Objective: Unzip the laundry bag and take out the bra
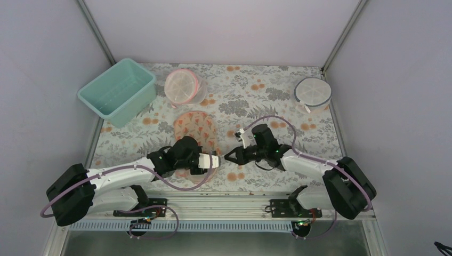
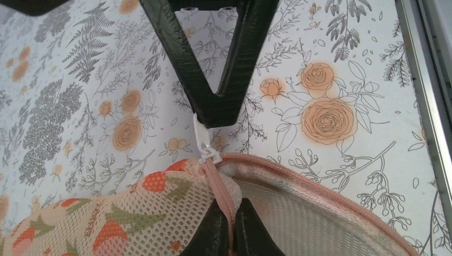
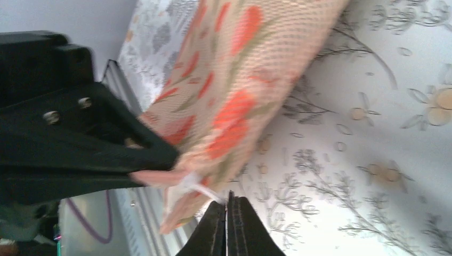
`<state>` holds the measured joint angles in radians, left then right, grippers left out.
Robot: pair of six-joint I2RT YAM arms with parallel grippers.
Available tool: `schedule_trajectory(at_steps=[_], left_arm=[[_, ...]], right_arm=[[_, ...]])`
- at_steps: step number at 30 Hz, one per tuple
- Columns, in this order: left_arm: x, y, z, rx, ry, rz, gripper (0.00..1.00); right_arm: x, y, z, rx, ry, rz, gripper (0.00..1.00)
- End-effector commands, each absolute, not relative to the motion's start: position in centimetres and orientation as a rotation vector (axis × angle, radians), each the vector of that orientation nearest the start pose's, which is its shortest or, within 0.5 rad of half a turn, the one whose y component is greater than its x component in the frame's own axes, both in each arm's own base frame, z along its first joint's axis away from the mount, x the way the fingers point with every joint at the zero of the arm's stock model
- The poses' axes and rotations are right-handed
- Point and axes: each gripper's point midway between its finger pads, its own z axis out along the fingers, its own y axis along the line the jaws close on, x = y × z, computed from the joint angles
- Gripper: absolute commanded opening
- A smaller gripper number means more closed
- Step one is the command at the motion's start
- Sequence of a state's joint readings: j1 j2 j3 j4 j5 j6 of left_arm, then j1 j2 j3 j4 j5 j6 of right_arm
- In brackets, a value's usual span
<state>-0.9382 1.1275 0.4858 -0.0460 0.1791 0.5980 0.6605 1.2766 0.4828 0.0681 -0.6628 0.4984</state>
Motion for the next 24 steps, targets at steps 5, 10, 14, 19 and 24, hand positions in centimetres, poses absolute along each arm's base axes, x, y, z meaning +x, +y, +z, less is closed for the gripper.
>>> schedule_trajectory(at_steps=[5,10,14,19,24], left_arm=[[14.9,-28.2,10.1,1.731,1.493,-0.456,0.03],[15.3,-29.6,13.3,1.668,1.423,-0.496,0.93],[17.1,-29.9,17.8,1.500,1.456,-0.549,1.00],[23.6,-25.0,23.5,0.978,1.634,-0.605,1.00],[28.4,-14.3,24.6,0.313,1.757,-0.564,1.00]], right_arm=[[21.6,25.1,6.4,-0.443,2.517,1.097,0.04],[22.9,24.2,6.6,-0.414,2.537,0.965,0.14],[24.7,22.5,7.0,-0.352,2.579,0.776,0.49],[27.7,22.8,10.9,-0.293,2.514,0.645,0.81],[27.3,29.3,13.8,-0.484,2.448,0.542,0.98]])
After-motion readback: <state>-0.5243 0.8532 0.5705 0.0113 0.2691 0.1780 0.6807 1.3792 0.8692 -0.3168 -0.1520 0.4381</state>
